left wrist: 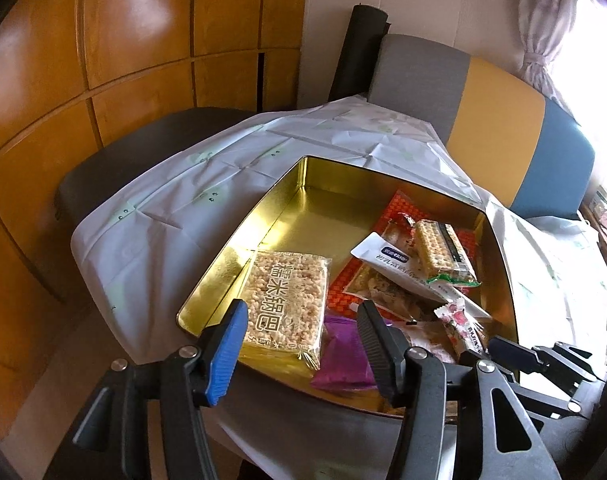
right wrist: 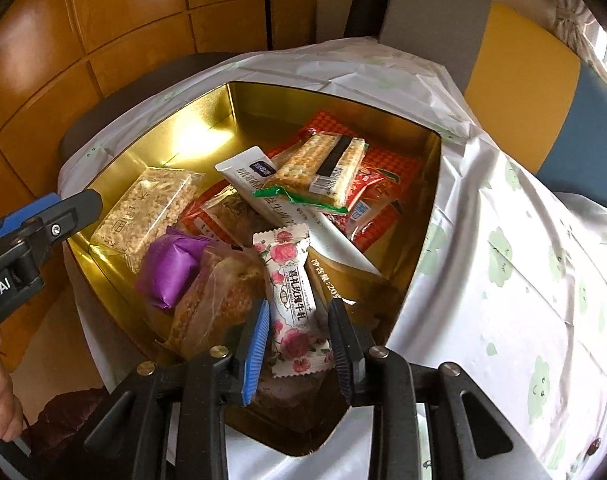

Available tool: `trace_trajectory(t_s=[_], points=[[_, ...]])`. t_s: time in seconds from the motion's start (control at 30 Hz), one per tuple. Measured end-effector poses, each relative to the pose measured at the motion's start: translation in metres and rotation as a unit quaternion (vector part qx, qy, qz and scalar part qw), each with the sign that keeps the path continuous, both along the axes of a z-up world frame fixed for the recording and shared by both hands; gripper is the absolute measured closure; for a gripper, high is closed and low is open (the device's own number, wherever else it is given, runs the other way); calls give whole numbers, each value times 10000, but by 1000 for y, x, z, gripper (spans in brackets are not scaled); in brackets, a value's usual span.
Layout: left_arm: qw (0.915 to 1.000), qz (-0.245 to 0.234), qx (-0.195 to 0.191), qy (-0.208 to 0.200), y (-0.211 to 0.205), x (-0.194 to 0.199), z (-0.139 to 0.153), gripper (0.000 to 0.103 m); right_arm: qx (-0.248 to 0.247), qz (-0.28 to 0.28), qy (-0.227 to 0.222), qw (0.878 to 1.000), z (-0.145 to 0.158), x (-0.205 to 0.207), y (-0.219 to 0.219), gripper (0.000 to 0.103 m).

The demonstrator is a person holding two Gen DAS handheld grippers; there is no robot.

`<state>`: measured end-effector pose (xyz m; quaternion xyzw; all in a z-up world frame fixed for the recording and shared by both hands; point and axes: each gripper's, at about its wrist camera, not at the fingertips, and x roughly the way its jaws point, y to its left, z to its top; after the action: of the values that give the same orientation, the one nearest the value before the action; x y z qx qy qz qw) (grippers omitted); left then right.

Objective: Organize snacks

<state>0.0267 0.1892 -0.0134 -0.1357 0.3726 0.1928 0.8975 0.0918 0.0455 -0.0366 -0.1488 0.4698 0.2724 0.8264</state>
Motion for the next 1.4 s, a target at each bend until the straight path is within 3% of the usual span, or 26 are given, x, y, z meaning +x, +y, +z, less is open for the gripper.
trace_trajectory(t_s=[0.8, 0.9, 1.03, 1.17, 1.4], points=[[9998, -126, 155, -42, -12, -1, 6, 43, 211, -243, -474, 9984, 21, -16, -19, 69], [9999, -102, 131, -31, -9, -1, 3, 43, 82, -12, -500, 9987, 22, -13, -11, 70], [9999, -62, 144, -21, -6, -1, 2, 43, -451, 337, -368, 9977, 5, -4, 14, 86], [9998, -59, 168, 16, -7, 1, -1, 43, -749, 318, -561, 9951, -4, 3, 22, 86], [9996, -154, 249, -49, -16, -1, 3, 36, -284, 15, -331, 9990, 2, -1, 5, 82]])
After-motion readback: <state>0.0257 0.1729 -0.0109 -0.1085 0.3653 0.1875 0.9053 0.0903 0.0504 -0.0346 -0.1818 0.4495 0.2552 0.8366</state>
